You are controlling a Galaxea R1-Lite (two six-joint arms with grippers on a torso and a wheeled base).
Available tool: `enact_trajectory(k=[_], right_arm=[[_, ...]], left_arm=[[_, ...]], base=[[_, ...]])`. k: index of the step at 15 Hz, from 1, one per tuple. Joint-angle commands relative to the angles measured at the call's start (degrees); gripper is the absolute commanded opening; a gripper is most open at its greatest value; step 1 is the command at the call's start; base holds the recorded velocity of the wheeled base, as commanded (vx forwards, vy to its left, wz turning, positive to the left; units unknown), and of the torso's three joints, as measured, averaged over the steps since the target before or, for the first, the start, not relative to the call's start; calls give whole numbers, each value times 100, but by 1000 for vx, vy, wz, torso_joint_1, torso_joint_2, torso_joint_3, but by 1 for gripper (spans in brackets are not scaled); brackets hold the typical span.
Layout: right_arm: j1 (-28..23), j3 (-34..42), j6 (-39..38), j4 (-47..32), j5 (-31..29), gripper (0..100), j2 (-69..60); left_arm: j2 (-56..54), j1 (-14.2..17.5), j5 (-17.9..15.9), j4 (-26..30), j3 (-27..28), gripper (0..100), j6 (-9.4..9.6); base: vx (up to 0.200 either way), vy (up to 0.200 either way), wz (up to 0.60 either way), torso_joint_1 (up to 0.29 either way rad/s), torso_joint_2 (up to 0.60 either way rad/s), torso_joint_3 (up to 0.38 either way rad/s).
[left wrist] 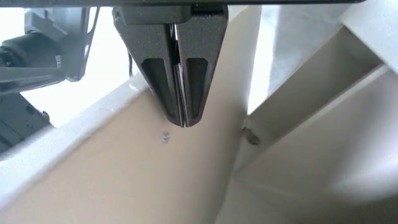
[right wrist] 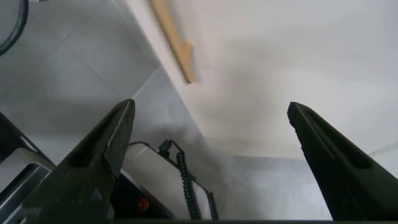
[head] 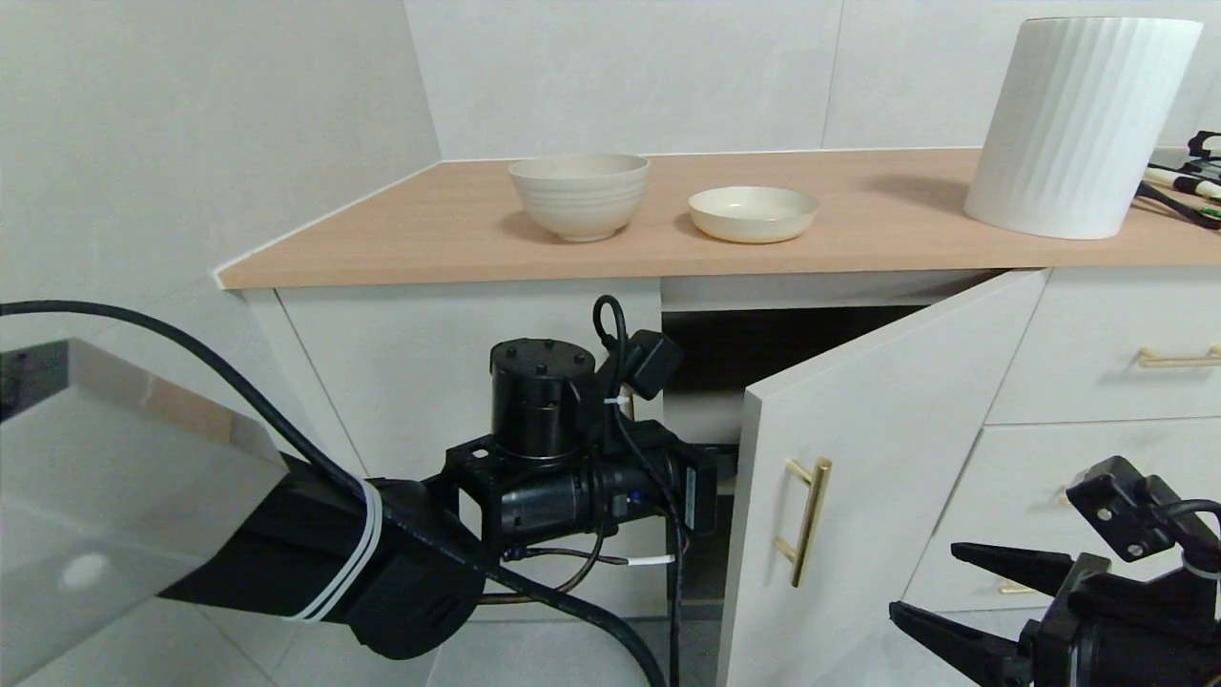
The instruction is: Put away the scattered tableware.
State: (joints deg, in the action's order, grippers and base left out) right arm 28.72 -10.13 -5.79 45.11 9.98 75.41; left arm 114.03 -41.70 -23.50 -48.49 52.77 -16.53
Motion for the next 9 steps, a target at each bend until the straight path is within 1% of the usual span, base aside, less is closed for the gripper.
enact_trajectory(k=[1,3,5,7,9], right_arm=[[2,11,-1,-2,12,100,-167],[28,11,-1,-2,47,100,-299],[274,11,8,-151,127,100,-563],[617,-33,25,-538,171,100,-932],[925,-94,25,-766,197,100,-1204]], left_arm=[[-4,-31,4,-2,93,0,-43],[93,-66,4,7,225,0,-122],[163,-92,12,7,304,0,-158],[172,-233,39,86,356,0,-175],[163,-417,118,218,480,0,-245]], base=[[0,0,0,0,0,0],[0,0,0,0,0,0],[0,0,0,0,0,0],[0,0,0,0,0,0],[0,0,0,0,0,0]])
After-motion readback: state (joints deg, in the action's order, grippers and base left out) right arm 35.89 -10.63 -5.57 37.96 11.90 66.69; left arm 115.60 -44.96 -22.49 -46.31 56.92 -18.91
